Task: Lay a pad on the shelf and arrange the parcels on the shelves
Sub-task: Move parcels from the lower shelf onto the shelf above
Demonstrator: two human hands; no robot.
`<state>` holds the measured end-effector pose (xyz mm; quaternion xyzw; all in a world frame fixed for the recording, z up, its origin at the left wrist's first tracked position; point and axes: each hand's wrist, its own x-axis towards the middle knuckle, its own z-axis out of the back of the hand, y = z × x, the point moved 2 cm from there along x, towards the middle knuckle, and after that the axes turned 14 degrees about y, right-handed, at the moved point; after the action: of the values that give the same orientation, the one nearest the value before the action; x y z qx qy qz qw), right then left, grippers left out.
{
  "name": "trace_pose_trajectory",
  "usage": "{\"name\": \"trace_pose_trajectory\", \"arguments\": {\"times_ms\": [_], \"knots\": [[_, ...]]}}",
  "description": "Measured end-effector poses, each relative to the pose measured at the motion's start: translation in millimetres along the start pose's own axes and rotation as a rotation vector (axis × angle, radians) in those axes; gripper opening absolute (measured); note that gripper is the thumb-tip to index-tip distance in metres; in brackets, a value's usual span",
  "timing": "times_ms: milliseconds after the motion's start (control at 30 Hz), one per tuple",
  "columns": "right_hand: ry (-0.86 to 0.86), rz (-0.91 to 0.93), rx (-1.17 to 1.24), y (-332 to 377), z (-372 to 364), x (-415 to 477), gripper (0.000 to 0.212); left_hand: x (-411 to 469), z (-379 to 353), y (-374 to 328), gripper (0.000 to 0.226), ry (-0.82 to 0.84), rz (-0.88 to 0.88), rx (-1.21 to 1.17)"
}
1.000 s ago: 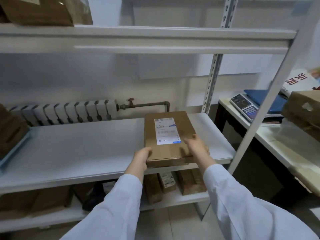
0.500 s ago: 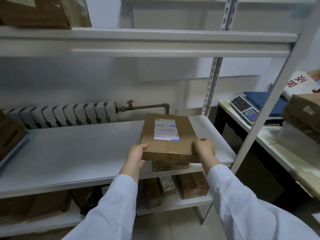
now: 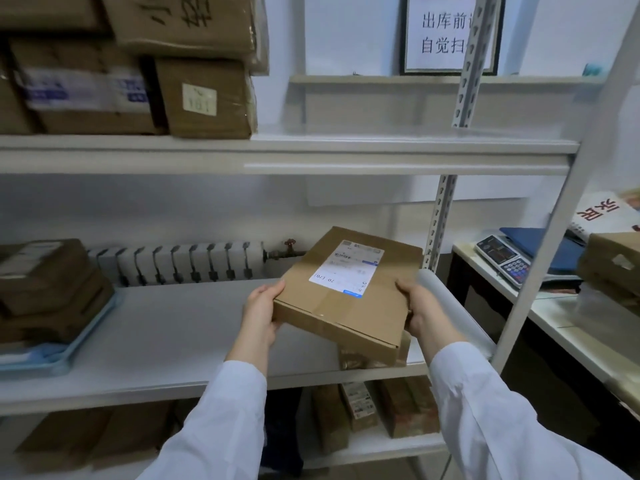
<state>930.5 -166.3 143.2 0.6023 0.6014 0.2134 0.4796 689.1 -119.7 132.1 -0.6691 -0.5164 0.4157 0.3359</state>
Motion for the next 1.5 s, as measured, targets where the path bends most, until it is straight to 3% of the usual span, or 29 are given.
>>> {"name": "trace_pose_trajectory", "arguments": {"times_ms": [100, 200, 433, 667, 833, 1033, 1200, 1367, 1500], "knots": [[-0.006, 0.083, 0.035, 0.7, -19.0, -14.0, 0.037, -15.6, -3.1, -7.0, 0.052, -0.052, -0.078, -0.145], [-0.008, 0.091, 0.052, 3.3, -33.0, -31.0, 0.037, -32.9, -5.7, -14.1, 0.044, -0.070, -0.117, -0.236], [0.010, 0.069, 0.015, 15.7, -47.1, -77.5, 0.014, -68.5, -4.2, -40.2, 0.031, -0.067, -0.197, -0.131], [0.090, 0.101, -0.010, 37.7, -62.1, -122.5, 0.022, -108.9, -10.3, -76.7, 0.008, -0.001, -0.350, -0.018], [0.125, 0.111, 0.024, 48.0, -70.9, -141.7, 0.021, -135.3, -13.5, -99.6, 0.017, -0.010, -0.469, 0.131], [0.176, 0.178, 0.052, 61.6, -80.4, -158.5, 0.019, -163.6, -23.0, -121.8, 0.031, 0.123, -0.578, 0.135], [0.233, 0.258, 0.053, 69.1, -81.9, -168.8, 0.015, -173.6, -19.4, -130.9, 0.061, 0.149, -0.571, 0.072], [0.291, 0.310, -0.011, 69.9, -100.6, -177.3, 0.009, -176.8, -12.0, -133.0, 0.042, 0.073, -0.609, 0.005], [0.264, 0.337, -0.036, 74.8, -105.6, -179.6, 0.021, -182.6, -14.6, -132.3, 0.040, 0.009, -0.610, -0.052]]}}
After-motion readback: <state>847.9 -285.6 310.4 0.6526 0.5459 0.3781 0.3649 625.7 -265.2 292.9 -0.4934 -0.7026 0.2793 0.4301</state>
